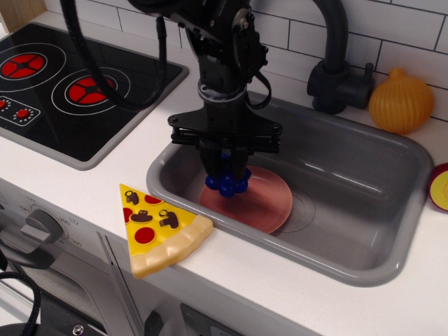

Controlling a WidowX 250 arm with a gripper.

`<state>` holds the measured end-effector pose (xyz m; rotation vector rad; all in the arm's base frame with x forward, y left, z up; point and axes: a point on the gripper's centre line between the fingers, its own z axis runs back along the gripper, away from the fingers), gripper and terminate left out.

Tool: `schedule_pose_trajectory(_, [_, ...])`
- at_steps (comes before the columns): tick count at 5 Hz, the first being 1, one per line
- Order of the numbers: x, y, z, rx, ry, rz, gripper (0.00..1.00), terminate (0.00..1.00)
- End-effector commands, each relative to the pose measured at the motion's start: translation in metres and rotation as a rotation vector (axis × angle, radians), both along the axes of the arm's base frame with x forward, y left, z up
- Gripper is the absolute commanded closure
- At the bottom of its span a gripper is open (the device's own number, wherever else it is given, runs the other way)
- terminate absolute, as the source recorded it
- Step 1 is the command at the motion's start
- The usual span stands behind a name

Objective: Put blueberries on plate sink

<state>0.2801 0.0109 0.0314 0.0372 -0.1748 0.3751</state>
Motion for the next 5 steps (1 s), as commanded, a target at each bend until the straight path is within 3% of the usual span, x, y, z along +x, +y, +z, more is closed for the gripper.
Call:
schedule_pose_trajectory(1, [0.009,-0.009,0.022,-0.021,-0.034,0.014,0.00,0.00])
schedule_pose_trajectory(3, [0.017,-0.023,0.066,-0.051,-0.080,0.051,0.00,0.00])
schedule_pose_trajectory(4, [0.017,-0.023,0.066,-0.051,-0.080,0.051,0.00,0.00])
schedule_pose_trajectory(5, [0.017,-0.023,0.066,-0.051,-0.080,0.051,0.00,1.00])
